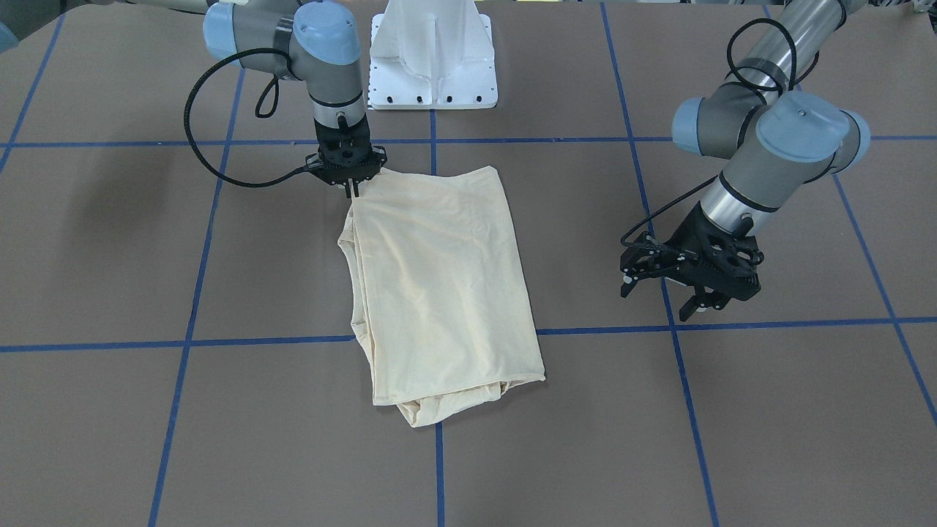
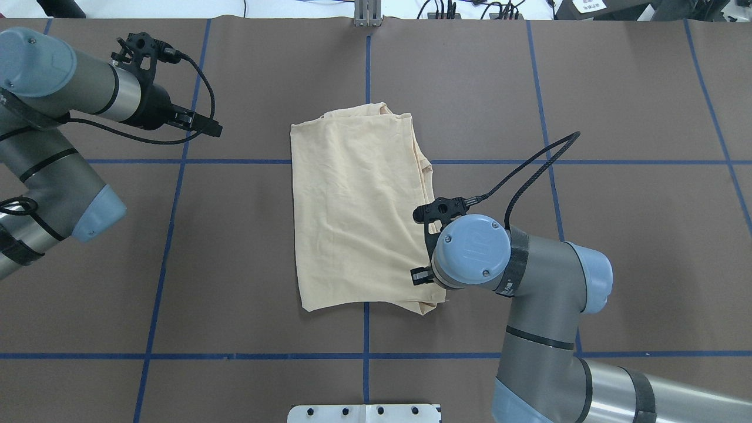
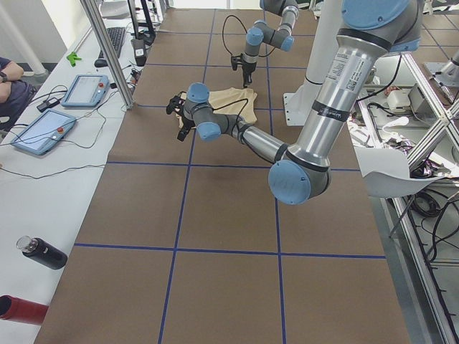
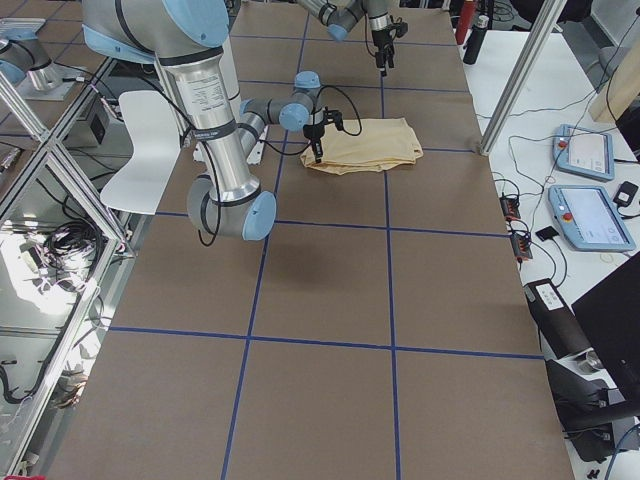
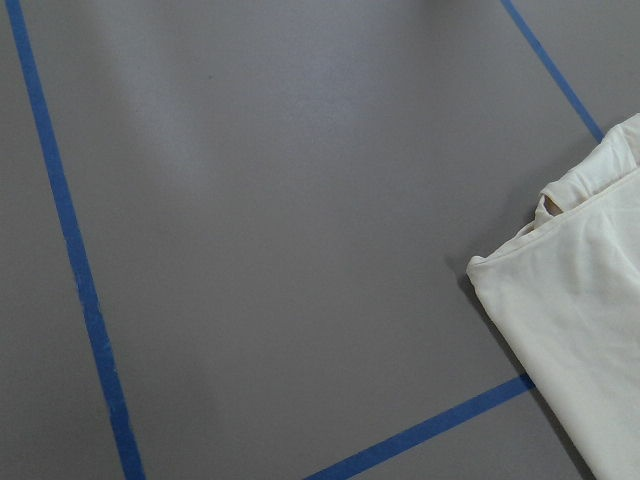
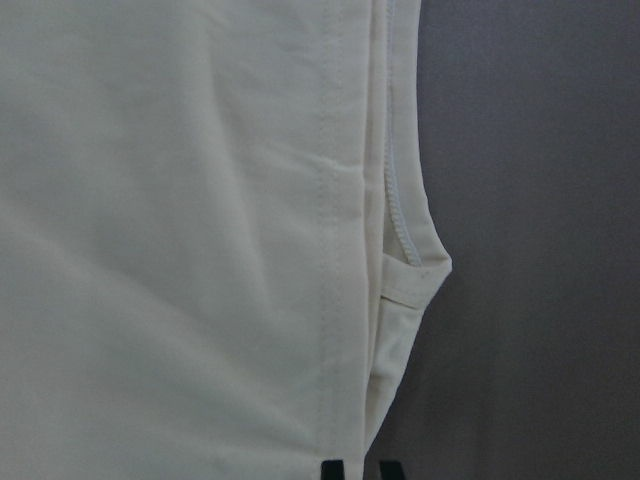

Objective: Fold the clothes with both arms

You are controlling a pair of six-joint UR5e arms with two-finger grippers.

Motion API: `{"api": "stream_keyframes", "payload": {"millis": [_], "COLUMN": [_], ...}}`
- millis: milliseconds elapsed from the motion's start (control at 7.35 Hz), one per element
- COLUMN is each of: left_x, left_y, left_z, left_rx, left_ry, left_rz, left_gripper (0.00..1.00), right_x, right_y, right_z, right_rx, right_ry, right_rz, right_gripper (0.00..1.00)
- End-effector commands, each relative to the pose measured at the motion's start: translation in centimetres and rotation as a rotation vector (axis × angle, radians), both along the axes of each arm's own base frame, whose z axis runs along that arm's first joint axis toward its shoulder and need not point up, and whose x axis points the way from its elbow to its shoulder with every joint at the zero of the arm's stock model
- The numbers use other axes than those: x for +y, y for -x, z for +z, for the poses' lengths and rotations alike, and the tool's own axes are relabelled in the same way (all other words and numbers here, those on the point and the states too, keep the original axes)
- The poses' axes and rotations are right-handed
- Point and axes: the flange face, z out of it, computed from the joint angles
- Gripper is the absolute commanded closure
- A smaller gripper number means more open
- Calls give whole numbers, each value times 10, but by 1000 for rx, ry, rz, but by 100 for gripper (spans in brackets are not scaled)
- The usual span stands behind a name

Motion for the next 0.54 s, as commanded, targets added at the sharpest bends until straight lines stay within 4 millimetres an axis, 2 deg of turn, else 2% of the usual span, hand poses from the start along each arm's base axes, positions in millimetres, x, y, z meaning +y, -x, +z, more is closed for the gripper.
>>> {"api": "stream_keyframes", "payload": {"millis": [0,136,272,408], "left_x": [1,10,42,85], "left_y": [1,-1,-20,-44], "left_z": [-5,-19,-34,-47], "left_rx": [17,72,117,158], "left_ry": [23,87,135,188], "left_rz": [-14,-30,-15,15], "left_gripper": [0,0,0,0], "right_x": [-34,-48,-61,-67], "right_y": [-22,-34,-48,-64], "right_z": [-12,-12,-9,7], "right_rx": [-49,-67,-98,-151], "right_ry": [1,10,26,30], "right_rz": [76,92,100,98], "right_gripper": [0,0,0,0]}}
